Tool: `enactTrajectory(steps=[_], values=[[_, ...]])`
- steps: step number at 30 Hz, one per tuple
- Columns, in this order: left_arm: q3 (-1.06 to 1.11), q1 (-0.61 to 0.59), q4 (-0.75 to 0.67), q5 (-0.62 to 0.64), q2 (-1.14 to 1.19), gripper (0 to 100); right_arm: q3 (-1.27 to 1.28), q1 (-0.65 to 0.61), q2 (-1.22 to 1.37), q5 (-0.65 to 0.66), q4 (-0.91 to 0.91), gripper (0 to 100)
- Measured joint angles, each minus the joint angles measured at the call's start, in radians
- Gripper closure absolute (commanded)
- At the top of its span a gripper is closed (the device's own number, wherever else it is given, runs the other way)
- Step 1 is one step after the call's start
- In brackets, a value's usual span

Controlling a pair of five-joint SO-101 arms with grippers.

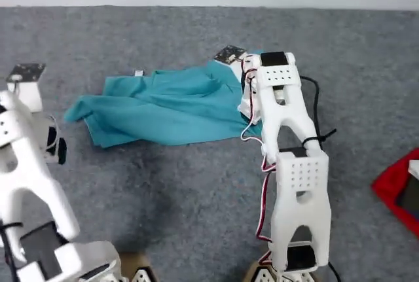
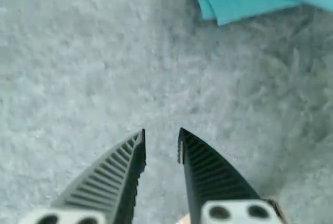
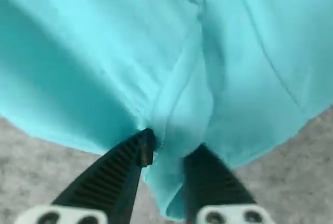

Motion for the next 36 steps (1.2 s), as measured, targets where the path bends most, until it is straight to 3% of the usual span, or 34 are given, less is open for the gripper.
enactTrajectory(steps=[8,16,25,32,36], values=[[0.169,-0.002,-0.052,-0.002,-0.103,89,-0.212,0.117,0.087,-0.009,0.040,99.1],[0.249,-0.002,-0.084,-0.002,-0.115,89,-0.238,0.279,0.138,-0.011,0.040,99.1],[0.249,0.012,-0.086,-0.023,-0.115,89,-0.238,0.311,0.144,-0.044,0.043,98.7],[0.249,0.184,-0.101,0.038,-0.115,89,-0.341,0.281,0.144,-0.084,0.152,73.3],[0.253,0.348,-0.147,0.149,-0.115,89,-0.437,0.278,0.140,-0.084,0.192,73.2]])
